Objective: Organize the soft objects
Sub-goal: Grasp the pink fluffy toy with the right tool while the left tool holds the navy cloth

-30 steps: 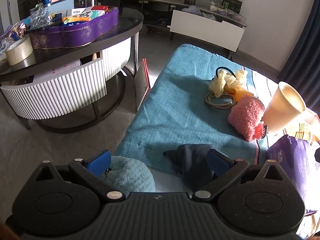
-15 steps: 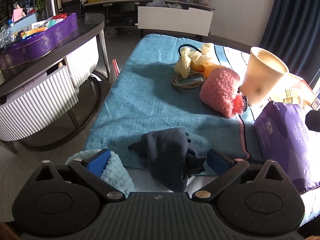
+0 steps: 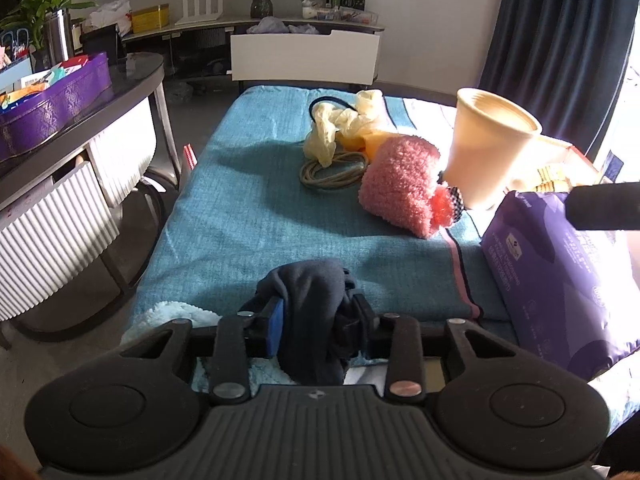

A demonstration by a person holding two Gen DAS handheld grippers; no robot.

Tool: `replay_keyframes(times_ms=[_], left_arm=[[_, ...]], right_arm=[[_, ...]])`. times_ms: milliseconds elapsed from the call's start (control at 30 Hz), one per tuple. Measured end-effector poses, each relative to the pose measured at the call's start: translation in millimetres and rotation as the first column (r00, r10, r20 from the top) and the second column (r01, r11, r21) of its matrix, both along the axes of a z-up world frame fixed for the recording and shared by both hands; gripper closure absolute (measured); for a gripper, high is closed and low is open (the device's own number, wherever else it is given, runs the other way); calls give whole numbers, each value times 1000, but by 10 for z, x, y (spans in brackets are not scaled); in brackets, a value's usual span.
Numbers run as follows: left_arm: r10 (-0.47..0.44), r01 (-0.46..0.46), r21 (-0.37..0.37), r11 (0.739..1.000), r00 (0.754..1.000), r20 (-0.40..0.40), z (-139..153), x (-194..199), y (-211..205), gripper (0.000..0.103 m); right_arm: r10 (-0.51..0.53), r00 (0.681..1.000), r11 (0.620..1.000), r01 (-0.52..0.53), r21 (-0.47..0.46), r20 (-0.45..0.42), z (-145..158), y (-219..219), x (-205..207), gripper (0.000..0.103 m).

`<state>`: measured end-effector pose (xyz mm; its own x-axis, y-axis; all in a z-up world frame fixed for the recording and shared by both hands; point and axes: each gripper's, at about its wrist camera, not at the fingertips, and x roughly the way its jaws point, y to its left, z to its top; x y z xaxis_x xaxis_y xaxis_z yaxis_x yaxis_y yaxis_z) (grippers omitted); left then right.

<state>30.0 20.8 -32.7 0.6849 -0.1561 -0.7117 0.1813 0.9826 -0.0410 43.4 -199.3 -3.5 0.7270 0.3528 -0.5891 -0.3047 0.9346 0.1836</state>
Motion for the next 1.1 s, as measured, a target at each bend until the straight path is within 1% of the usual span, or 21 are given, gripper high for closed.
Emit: replay_keyframes(times_ms=[33,100,167,233,400,467,567,733,900,1000,1100], left_arm=[[-9,9,-4,1000,1000,15,2,-28,-9,72],[-40,40,-3,999,997,73,22,-115,-68,73],[-75,71,34,997,987,141,46,-227,-161,73],[-113,103,61,993,972,207,85,-342,-246,73],[-146,134,63,989,949,278,170,-529,-401,73],[-153,143,56,988,946,286,188,-557,-428,73],[-121,118,29,993,951,284,246,-511,-366,73],[1,10,-35,999,962,274,392,-301,-94,73],[112,-91,-93,992,960,258,499,-76,163,73],[146,-119,-119,986,957,251,530,22,226,73],[150,-121,-132,984,959,241,539,81,257,73]], right_arm=[[0,1000,1000,0,-1,0,1,3,2,10],[-3,1000,1000,3,-2,6,6,2,3,10],[-8,1000,1000,8,-1,9,13,-11,6,10],[-14,1000,1000,14,-1,9,17,-27,14,10],[-10,1000,1000,10,-7,4,13,-22,31,10],[-2,1000,1000,2,-18,0,8,11,45,10],[17,1000,999,-17,-28,-6,0,70,80,10],[54,998,998,-55,-41,-23,-18,233,246,10],[85,994,996,-87,-25,-70,-68,411,550,10],[70,993,997,-74,-34,-100,-115,533,746,10],[39,992,996,-48,-72,-119,-180,663,916,10]])
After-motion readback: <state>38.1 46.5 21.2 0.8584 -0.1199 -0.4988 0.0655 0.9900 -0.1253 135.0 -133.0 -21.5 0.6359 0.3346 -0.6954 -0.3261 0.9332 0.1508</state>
